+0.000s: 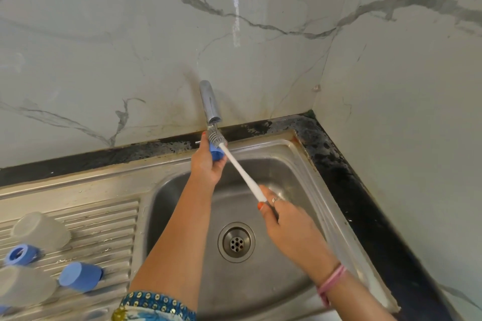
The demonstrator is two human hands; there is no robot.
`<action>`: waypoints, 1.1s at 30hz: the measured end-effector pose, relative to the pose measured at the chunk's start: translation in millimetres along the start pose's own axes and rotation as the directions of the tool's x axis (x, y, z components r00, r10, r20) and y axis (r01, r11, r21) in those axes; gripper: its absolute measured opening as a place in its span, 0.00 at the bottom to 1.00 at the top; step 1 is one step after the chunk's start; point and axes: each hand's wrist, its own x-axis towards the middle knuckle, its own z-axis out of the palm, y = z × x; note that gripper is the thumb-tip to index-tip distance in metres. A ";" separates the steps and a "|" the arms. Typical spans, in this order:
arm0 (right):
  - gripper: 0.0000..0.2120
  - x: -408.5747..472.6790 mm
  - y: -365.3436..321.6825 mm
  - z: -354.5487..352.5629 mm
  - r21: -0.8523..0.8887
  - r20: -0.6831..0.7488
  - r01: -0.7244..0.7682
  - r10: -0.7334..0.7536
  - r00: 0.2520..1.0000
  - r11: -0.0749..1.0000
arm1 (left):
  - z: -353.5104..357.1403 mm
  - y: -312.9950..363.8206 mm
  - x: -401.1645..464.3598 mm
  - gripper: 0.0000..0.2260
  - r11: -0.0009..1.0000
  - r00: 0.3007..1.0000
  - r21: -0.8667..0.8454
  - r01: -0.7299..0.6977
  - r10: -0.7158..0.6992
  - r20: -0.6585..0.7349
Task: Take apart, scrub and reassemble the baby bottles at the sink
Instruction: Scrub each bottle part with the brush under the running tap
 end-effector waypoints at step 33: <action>0.14 21.1 -24.2 14.9 0.524 0.162 -0.191 0.122 0.979 0.830 | -15.9 -3.6 -2.7 0.10 0.991 0.994 -0.108 0.078 -0.069 0.085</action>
